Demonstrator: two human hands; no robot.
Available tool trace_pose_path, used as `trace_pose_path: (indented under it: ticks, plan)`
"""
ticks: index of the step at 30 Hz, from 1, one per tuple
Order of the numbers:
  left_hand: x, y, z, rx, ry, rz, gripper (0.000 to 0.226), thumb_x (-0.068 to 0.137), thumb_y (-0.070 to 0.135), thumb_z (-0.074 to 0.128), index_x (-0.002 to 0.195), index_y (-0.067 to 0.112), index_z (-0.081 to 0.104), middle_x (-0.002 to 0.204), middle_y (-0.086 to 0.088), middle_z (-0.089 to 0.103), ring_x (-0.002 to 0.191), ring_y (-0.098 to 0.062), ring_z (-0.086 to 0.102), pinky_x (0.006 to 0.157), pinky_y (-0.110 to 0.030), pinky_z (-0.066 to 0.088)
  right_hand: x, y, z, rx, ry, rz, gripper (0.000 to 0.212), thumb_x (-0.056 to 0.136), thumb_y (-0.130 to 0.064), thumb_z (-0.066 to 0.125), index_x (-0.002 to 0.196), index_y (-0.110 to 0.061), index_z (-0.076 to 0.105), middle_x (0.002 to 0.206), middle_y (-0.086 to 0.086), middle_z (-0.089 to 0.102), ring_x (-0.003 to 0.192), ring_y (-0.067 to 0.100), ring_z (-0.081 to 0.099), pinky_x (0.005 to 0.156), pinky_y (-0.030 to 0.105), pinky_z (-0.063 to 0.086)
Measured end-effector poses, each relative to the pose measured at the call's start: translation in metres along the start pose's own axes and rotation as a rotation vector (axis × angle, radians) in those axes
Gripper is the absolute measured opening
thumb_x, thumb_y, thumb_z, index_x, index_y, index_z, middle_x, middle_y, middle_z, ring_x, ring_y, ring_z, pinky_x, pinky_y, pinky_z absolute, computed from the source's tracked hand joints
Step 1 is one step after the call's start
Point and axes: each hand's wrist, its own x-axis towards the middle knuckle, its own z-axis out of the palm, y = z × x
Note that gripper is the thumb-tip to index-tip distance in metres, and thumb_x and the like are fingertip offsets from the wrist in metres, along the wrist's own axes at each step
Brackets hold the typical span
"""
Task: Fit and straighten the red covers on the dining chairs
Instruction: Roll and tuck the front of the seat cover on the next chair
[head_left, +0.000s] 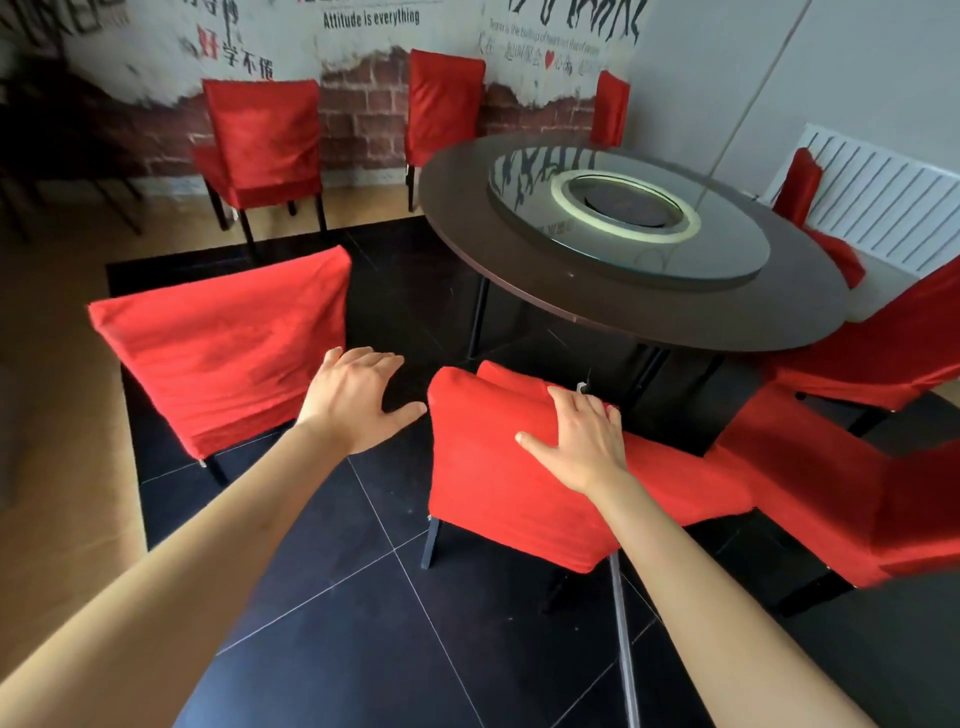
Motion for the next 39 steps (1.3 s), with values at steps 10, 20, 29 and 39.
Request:
trace_pose_path:
  ticks: [10, 20, 29, 39]
  plan:
    - [-0.032, -0.228, -0.053, 0.088, -0.020, -0.142, 0.072, 0.083, 0.064, 0.055, 0.134, 0.013, 0.054, 0.135, -0.007, 0.057, 0.130, -0.030, 0.045, 0.107, -0.046, 0.024, 0.054, -0.217, 0.008, 0.077, 0.065, -0.130, 0.076, 0.083, -0.066, 0.052, 0.141, -0.020, 0.038, 0.139, -0.002, 0.049, 0.130, 0.021, 0.039, 0.106, 0.043, 0.027]
    - [0.015, -0.338, -0.028, 0.025, -0.039, -0.196, 0.074, 0.084, 0.062, 0.055, 0.135, 0.009, 0.053, 0.140, -0.009, 0.053, 0.132, -0.031, 0.043, 0.109, -0.047, 0.026, 0.140, -0.319, 0.033, 0.138, -0.006, -0.192, 0.088, 0.084, -0.066, 0.048, 0.151, -0.019, 0.017, 0.141, 0.008, 0.047, 0.135, 0.026, 0.034, 0.112, 0.048, 0.021]
    - [0.110, -0.378, 0.044, -0.070, -0.072, -0.357, 0.077, 0.086, 0.063, 0.051, 0.144, 0.012, 0.042, 0.151, -0.007, 0.039, 0.138, -0.028, 0.034, 0.113, -0.044, 0.022, 0.287, -0.345, 0.080, 0.127, -0.112, -0.294, 0.089, 0.086, -0.065, 0.048, 0.153, -0.020, 0.010, 0.146, 0.007, 0.042, 0.138, 0.024, 0.029, 0.115, 0.049, 0.020]
    - [0.180, -0.411, 0.118, -0.096, -0.250, -0.576, 0.097, 0.078, 0.079, 0.042, 0.152, 0.021, 0.019, 0.155, -0.008, 0.029, 0.136, -0.033, 0.036, 0.110, -0.045, 0.027, 0.409, -0.351, 0.131, 0.055, -0.325, -0.363, 0.093, 0.084, -0.069, 0.049, 0.153, -0.029, 0.002, 0.161, 0.006, 0.012, 0.148, 0.027, 0.009, 0.116, 0.051, 0.011]
